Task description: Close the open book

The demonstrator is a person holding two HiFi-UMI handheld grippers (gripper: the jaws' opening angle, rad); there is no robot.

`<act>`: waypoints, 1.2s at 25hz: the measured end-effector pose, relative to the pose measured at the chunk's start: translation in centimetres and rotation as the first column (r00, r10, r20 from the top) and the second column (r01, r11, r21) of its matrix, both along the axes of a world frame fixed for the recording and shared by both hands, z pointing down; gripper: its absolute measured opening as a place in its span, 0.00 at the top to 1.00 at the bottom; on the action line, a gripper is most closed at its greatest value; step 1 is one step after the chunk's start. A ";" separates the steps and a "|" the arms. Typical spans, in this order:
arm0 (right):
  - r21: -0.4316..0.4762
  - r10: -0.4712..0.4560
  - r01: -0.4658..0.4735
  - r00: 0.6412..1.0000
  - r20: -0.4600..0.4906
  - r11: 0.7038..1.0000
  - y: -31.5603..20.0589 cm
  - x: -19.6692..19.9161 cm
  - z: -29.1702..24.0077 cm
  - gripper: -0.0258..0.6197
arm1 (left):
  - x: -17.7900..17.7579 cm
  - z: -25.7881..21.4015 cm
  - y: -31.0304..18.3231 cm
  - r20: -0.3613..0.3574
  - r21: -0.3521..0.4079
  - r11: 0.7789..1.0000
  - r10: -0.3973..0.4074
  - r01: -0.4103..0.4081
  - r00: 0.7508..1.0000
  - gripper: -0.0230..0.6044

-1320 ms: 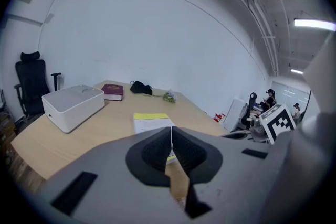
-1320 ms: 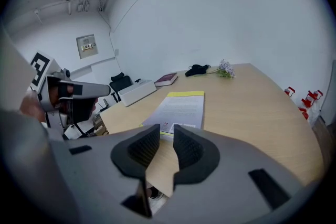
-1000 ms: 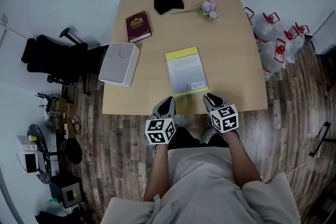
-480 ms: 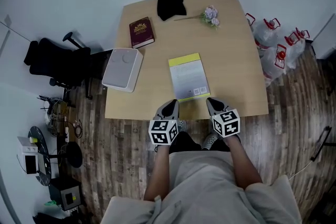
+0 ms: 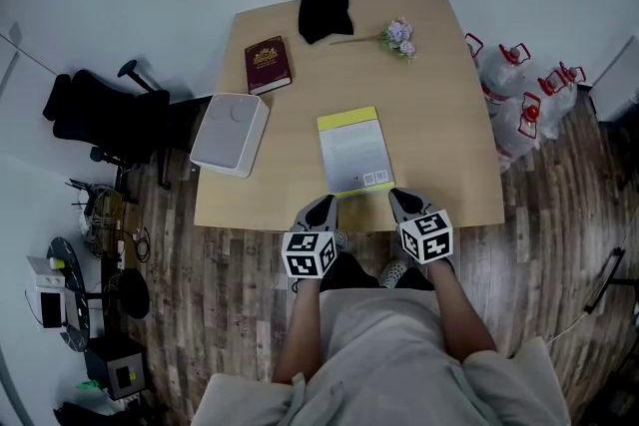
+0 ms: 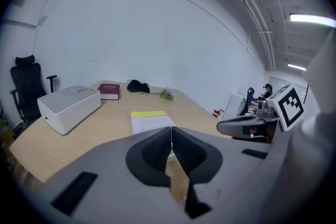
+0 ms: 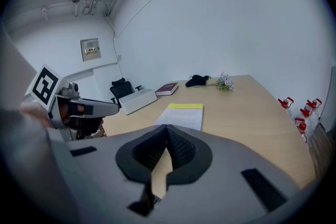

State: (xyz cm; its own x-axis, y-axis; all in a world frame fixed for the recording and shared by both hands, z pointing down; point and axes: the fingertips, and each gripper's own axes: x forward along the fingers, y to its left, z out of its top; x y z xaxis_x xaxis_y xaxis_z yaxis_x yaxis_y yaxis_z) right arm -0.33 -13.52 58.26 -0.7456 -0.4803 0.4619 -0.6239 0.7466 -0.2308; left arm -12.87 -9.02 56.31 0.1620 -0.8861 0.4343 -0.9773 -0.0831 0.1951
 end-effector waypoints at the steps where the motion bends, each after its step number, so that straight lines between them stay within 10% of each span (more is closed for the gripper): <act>1: 0.001 -0.001 0.001 1.000 -0.001 1.000 -0.1 0.1 0.0 0.95 | -0.1 -0.1 -0.1 -0.002 0.003 1.000 -0.005 0.005 1.000 0.93; 30: -0.002 0.005 -0.005 1.000 0.010 1.000 -0.4 1.6 -0.2 0.95 | 0.9 0.6 0.0 0.018 -0.022 1.000 0.014 -0.014 1.000 0.93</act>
State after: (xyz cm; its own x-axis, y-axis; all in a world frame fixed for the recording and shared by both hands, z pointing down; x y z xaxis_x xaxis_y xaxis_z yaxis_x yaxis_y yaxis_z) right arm 1.27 -13.91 58.10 -0.7480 -0.4829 0.4554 -0.6251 0.7432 -0.2385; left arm -11.93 -9.05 56.93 0.1660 -0.8743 0.4562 -0.9795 -0.0925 0.1792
